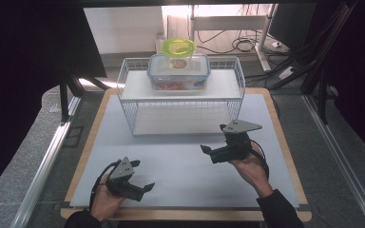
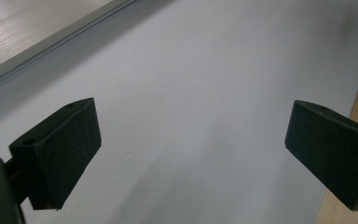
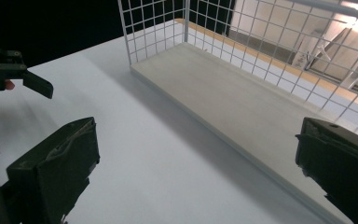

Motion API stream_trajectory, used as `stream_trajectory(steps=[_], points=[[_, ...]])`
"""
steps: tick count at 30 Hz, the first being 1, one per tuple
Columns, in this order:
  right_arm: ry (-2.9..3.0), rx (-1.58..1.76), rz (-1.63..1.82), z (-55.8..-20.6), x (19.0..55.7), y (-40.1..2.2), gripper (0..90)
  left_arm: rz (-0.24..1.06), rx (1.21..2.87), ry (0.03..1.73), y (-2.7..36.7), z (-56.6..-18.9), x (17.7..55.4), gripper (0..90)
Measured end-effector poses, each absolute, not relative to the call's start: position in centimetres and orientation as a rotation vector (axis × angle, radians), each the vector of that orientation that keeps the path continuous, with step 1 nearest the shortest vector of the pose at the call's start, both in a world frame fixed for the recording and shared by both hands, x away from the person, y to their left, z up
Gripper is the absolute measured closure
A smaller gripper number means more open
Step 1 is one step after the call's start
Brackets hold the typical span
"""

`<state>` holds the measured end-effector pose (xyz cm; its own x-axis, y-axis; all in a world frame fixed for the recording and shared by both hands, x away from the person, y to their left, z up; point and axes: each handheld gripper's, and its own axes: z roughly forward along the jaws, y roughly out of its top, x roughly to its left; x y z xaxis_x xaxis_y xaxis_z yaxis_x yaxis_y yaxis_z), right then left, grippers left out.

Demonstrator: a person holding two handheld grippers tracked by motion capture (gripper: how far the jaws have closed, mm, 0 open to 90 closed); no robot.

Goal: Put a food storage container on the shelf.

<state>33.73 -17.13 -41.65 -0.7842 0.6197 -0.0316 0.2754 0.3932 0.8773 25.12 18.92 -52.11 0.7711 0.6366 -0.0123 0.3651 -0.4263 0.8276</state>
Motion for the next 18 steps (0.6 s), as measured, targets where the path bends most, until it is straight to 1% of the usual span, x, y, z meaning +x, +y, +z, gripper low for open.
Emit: stream_trajectory(steps=[8, 18], points=[[2.279, 0.831, 1.352, -42.5, 32.5, -18.6, 0.0, 0.383, 2.062, 0.742, 18.9, -52.1, 25.1, 3.3], [2.241, 0.901, 1.296, -44.6, 30.8, -21.0, 0.0, 0.382, 2.064, 0.742, 18.8, -52.1, 25.1, 3.1]])
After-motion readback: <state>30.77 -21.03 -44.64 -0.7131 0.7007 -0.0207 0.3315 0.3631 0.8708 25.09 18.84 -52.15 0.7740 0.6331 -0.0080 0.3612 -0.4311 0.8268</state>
